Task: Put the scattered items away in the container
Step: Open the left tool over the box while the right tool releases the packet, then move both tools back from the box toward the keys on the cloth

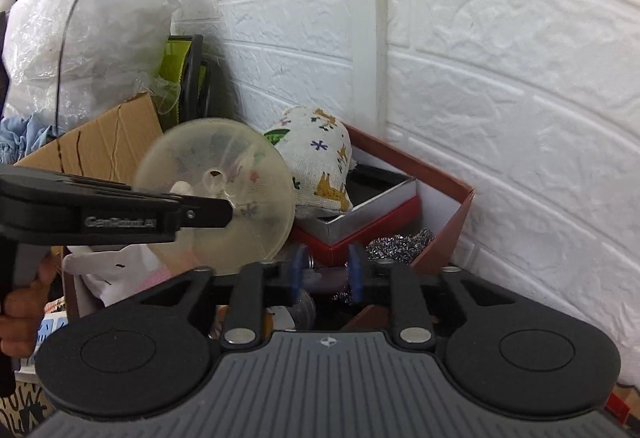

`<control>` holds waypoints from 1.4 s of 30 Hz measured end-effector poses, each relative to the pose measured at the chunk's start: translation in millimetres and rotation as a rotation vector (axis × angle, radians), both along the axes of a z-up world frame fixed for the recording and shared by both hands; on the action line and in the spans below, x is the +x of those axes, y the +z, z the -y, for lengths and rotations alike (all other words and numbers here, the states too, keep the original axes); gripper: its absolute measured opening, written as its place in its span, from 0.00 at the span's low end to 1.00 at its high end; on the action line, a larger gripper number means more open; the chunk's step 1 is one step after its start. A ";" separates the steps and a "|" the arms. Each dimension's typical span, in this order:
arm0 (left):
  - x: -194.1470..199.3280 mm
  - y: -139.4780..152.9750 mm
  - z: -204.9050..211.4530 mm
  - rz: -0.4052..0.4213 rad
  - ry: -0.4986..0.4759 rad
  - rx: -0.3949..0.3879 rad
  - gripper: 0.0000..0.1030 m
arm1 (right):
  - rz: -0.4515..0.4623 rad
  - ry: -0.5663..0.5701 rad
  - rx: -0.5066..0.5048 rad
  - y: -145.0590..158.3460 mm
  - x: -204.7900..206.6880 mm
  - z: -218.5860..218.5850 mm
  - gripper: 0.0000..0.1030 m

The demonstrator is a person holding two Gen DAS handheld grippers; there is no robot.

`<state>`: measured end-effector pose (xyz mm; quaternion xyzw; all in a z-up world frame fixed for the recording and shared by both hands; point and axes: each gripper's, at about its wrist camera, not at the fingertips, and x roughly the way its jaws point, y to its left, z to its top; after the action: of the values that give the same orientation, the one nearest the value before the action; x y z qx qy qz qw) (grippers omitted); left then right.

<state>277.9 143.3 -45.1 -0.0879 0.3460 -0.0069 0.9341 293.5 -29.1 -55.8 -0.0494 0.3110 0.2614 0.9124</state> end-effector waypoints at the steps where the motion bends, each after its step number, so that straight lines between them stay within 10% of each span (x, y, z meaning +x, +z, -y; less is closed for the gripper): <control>1: -2.2 0.3 2.4 -0.001 -0.009 0.022 0.46 | 0.016 0.000 -0.006 3.7 -3.5 -0.1 0.52; 8: -24.5 8.1 2.6 0.024 0.068 0.100 0.94 | 0.059 -0.009 -0.018 16.0 -20.3 2.4 0.69; 19: -84.7 28.5 9.7 0.065 0.112 0.092 1.00 | 0.089 -0.024 -0.013 35.8 -60.7 18.8 0.98; 42: -241.9 15.5 85.8 0.042 0.133 -0.010 1.00 | 0.195 -0.053 -0.111 47.4 -238.6 74.1 0.99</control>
<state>36.0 57.5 -29.6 -0.1149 0.3197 0.0516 0.9391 54.8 -103.2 -8.4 -0.1170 0.2361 0.2135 0.9407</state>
